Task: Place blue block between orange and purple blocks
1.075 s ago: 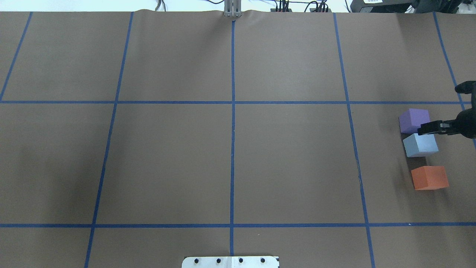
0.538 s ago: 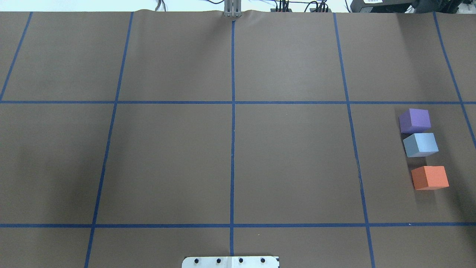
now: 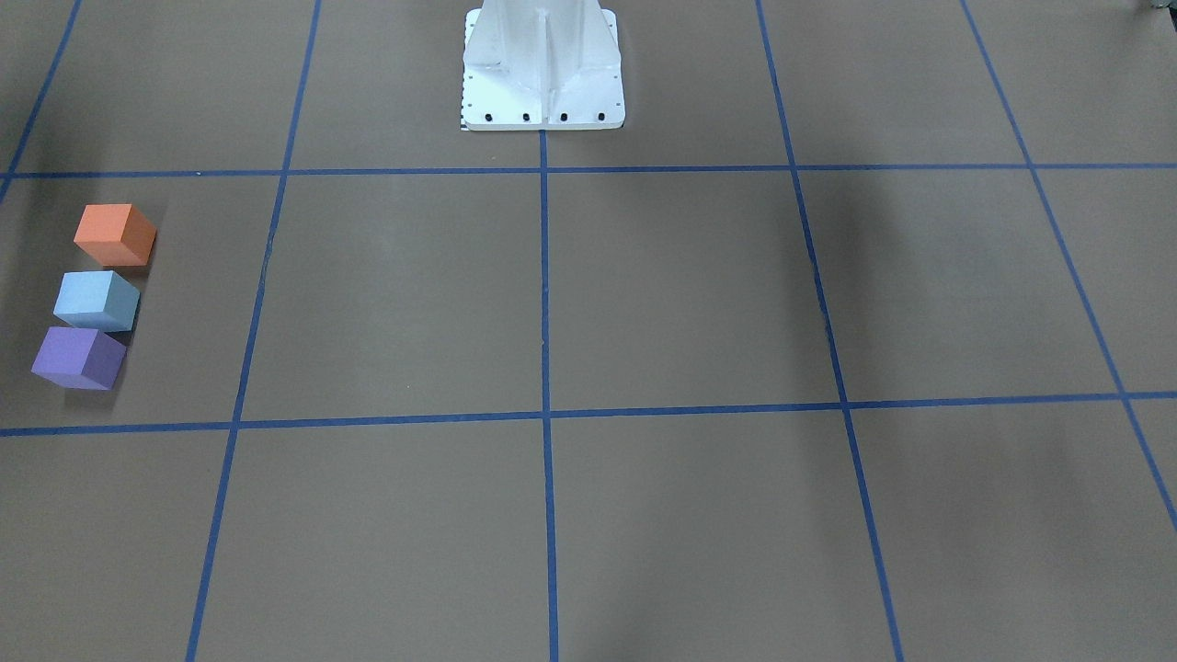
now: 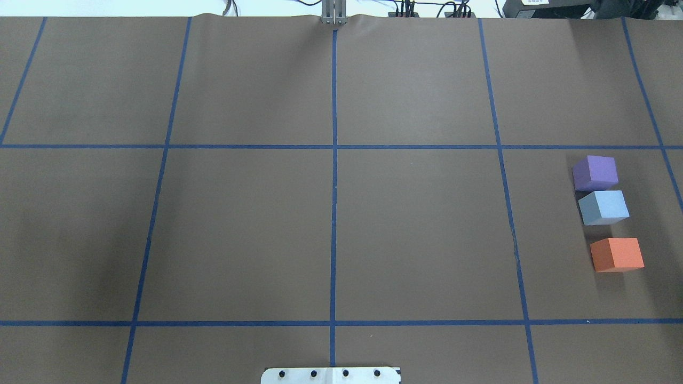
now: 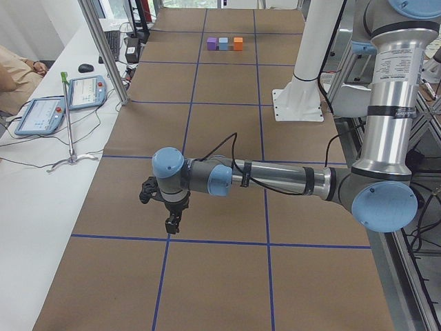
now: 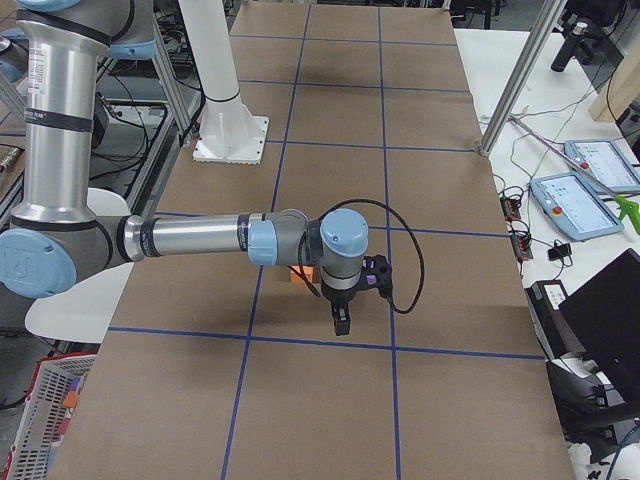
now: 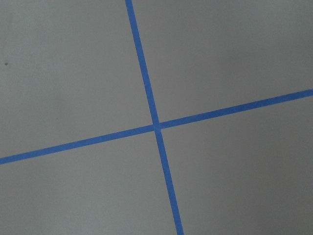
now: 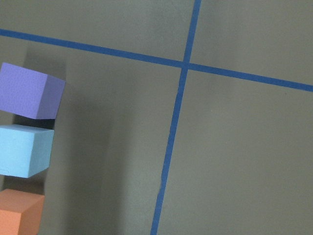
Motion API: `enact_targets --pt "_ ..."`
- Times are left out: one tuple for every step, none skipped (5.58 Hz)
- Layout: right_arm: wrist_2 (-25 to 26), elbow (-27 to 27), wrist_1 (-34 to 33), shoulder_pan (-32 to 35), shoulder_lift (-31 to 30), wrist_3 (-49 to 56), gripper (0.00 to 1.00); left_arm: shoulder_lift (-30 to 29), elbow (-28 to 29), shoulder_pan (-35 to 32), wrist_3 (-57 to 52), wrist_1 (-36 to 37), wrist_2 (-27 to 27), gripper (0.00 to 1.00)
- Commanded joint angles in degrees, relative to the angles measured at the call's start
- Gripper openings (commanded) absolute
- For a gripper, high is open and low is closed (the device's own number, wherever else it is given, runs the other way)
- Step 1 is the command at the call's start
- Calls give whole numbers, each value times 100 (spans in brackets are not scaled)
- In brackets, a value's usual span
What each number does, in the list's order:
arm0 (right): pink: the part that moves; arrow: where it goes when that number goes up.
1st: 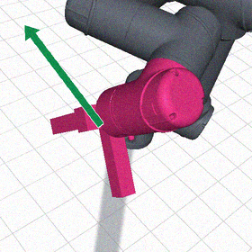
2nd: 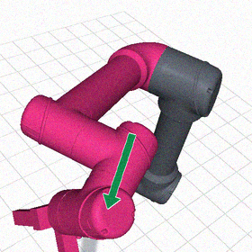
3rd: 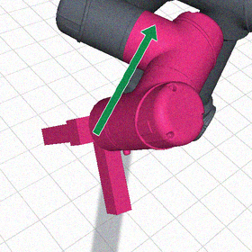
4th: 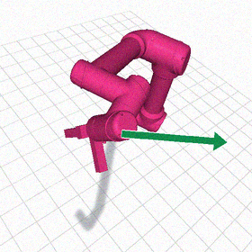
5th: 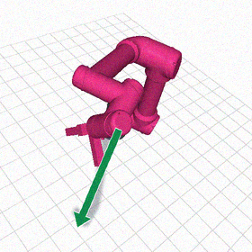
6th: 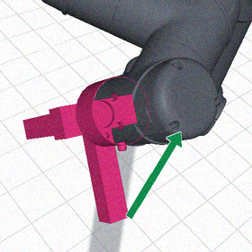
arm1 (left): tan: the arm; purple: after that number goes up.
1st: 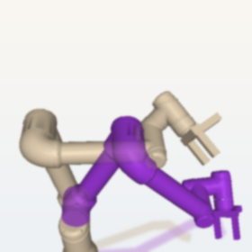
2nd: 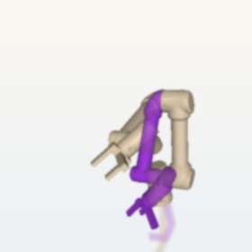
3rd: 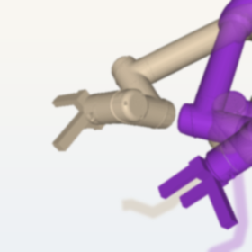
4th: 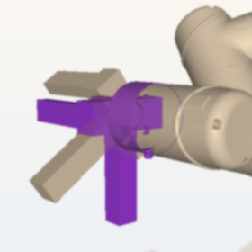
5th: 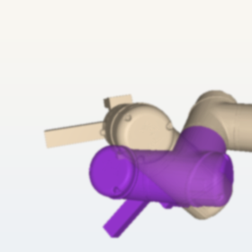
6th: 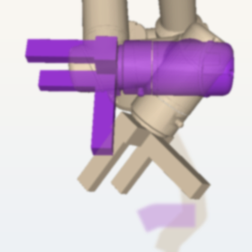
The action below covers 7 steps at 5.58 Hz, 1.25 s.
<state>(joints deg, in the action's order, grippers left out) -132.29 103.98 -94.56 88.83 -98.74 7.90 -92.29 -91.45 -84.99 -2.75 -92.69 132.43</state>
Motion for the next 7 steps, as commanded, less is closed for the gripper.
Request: enact_targets --pt "324 -18 -28 11 -13 -26 100 219 -82 -114 -32 -3 12 100" --pt "326 -36 -28 3 -5 -34 100 255 -205 -515 -424 23 37 100" --pt "326 -44 -10 11 -5 -35 100 395 -224 -658 -663 15 46 100" --pt "318 -79 16 3 -5 -35 100 413 -267 -668 -630 23 107 100" --pt "309 -114 16 3 -5 -35 100 570 -276 -651 -630 -64 108 100" --pt "300 -115 25 3 -5 -35 100 606 -485 -659 -630 -65 82 100" --pt "300 -132 16 3 -5 -35 100 624 -505 -651 -630 -56 47 100"
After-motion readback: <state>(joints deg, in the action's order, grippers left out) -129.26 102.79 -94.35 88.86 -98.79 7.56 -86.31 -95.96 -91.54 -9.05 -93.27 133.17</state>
